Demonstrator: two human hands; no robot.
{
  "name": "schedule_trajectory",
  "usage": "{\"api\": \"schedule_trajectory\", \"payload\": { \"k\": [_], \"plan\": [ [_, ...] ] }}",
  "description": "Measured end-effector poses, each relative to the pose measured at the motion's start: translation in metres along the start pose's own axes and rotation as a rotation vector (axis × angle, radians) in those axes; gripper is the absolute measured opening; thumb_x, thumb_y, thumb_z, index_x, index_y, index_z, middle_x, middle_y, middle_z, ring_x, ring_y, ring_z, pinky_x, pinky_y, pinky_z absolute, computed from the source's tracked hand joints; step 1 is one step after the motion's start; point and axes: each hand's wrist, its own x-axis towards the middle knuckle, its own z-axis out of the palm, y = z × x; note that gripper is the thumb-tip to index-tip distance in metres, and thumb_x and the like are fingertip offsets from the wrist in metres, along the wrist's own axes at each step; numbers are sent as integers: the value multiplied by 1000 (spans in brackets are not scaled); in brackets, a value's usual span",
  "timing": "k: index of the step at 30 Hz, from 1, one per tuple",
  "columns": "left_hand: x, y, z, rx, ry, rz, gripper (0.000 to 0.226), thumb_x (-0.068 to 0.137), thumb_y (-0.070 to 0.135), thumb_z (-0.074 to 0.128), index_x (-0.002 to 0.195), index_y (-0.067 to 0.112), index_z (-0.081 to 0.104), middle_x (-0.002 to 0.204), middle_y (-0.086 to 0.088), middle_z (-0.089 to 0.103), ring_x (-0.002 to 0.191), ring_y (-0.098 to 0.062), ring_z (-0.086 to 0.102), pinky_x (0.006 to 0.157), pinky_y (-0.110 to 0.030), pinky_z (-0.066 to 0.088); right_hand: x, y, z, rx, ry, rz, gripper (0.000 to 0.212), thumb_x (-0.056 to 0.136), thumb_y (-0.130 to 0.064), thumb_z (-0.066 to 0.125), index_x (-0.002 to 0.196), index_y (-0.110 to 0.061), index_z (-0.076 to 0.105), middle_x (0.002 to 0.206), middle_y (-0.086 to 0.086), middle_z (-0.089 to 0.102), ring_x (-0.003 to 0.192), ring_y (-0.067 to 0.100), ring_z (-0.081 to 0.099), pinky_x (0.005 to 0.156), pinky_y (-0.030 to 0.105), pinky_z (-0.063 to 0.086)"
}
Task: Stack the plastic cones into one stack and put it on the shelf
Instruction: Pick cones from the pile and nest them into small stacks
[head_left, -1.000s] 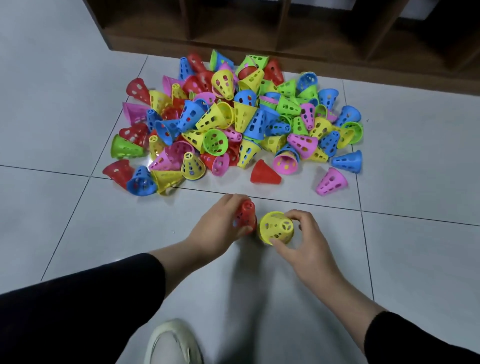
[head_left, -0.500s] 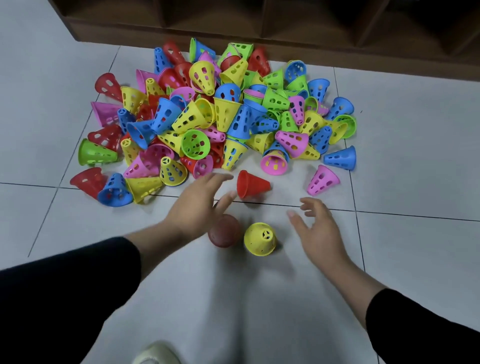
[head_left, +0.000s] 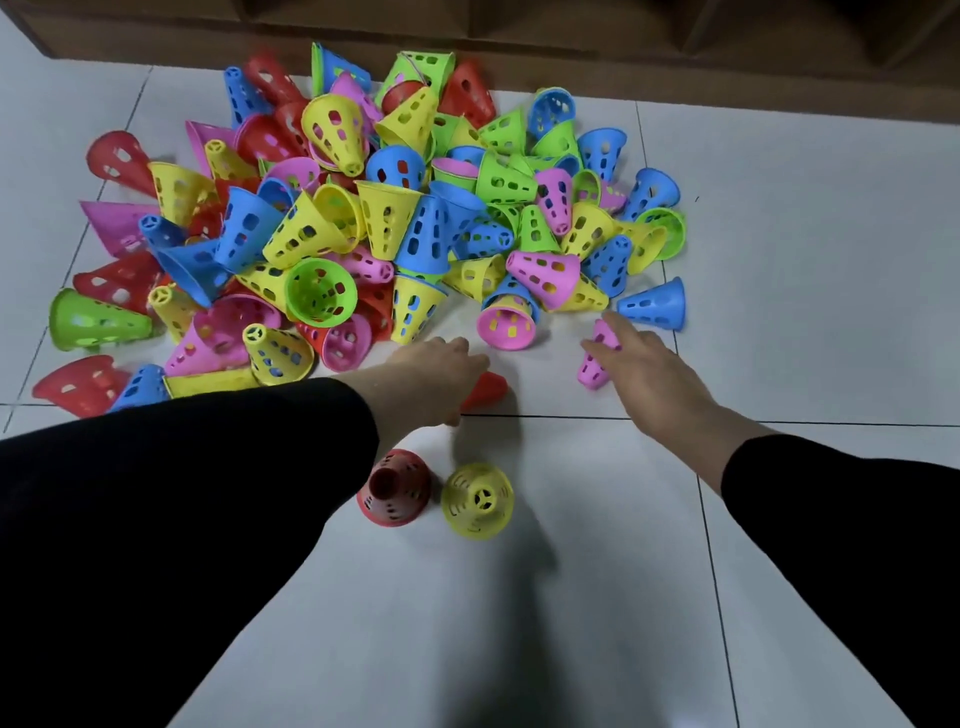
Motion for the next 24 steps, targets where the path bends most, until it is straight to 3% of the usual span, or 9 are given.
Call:
{"api": "schedule_trajectory", "payload": {
  "k": [7, 10, 12, 14, 16, 18, 21, 24],
  "plan": [
    [1, -12, 6, -215, 60, -96, 59, 83, 36, 74, 130, 11, 48, 115, -11, 53, 102, -32, 59, 65, -36, 42, 18, -3, 11, -49, -5, 90, 61, 81, 7, 59, 135, -18, 46, 131, 13, 36, 102, 32, 54, 78, 42, 53],
    [-5, -20, 5, -394, 123, -131, 55, 80, 38, 74, 123, 11, 53, 111, -11, 57, 94, -30, 60, 72, -37, 49, 14, -4, 18, -21, 109, 97, 48, 81, -14, 72, 125, -20, 53, 120, 10, 43, 97, 30, 53, 74, 42, 54],
    [-17, -24, 1, -602, 171, -161, 56, 77, 34, 77, 124, 12, 54, 111, -9, 59, 91, -28, 60, 76, -37, 51, 6, -11, 15, 137, 218, 104, 52, 80, -36, 77, 126, -22, 56, 128, 8, 47, 109, 31, 51, 83, 45, 51],
    [-39, -28, -6, -829, 240, -175, 61, 76, 30, 81, 127, 15, 50, 106, -5, 60, 89, -25, 61, 71, -33, 50, -7, -28, 0, 446, 305, 94, 56, 80, -48, 75, 127, -24, 56, 127, 2, 53, 112, 27, 51, 89, 46, 49],
    [-71, -28, -14, -1016, 311, -207, 62, 78, 31, 82, 127, 23, 45, 100, 3, 58, 81, -17, 61, 62, -27, 49, -30, -51, -24, 752, 323, 114, 52, 81, -51, 72, 124, -29, 53, 115, -5, 61, 103, 19, 56, 84, 40, 49],
    [-104, -27, -16, -1124, 423, -252, 61, 77, 34, 82, 124, 29, 43, 102, 9, 58, 81, -10, 61, 62, -25, 50, -61, -75, -46, 959, 304, 91, 44, 80, -51, 72, 114, -34, 51, 102, -12, 64, 93, 10, 60, 75, 31, 50],
    [-151, -16, -8, -1241, 610, -280, 58, 78, 33, 83, 122, 36, 44, 105, 21, 58, 83, 3, 61, 66, -13, 46, -105, -105, -61, 1105, 245, -26, 49, 73, -58, 70, 112, -35, 51, 109, -21, 66, 101, 0, 61, 81, 22, 50],
    [-183, 1, 13, -1355, 698, -240, 49, 78, 29, 84, 113, 40, 50, 93, 28, 63, 83, 9, 60, 67, -6, 43, -127, -127, -53, 1077, 172, -87, 57, 71, -60, 69, 119, -38, 50, 123, -26, 61, 114, 1, 57, 91, 22, 48]
  ]
}}
